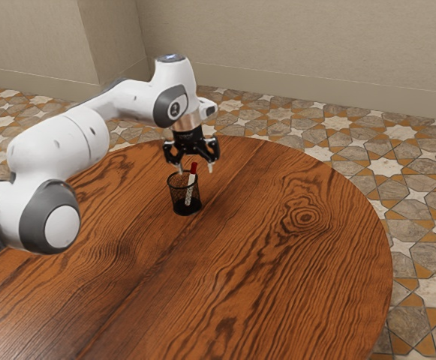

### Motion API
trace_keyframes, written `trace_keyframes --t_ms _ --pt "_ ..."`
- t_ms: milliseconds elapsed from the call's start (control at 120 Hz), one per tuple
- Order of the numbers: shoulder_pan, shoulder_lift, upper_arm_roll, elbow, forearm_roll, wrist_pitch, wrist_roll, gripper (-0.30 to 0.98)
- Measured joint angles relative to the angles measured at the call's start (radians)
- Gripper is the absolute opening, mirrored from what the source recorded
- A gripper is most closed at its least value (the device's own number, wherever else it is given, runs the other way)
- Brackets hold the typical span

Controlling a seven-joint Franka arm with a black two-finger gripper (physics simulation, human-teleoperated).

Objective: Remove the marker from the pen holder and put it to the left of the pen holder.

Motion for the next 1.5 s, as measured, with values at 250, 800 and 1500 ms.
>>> trace_keyframes --t_ms 250,800,1500 --pt "0.002 -0.009 0.011 0.006 0.008 -0.027 -0.030 0.28" --pt "0.015 -0.026 0.011 0.005 0.010 -0.072 -0.068 -0.04" --pt "0.186 -0.225 0.078 -0.309 -0.079 -0.081 -0.091 0.02"
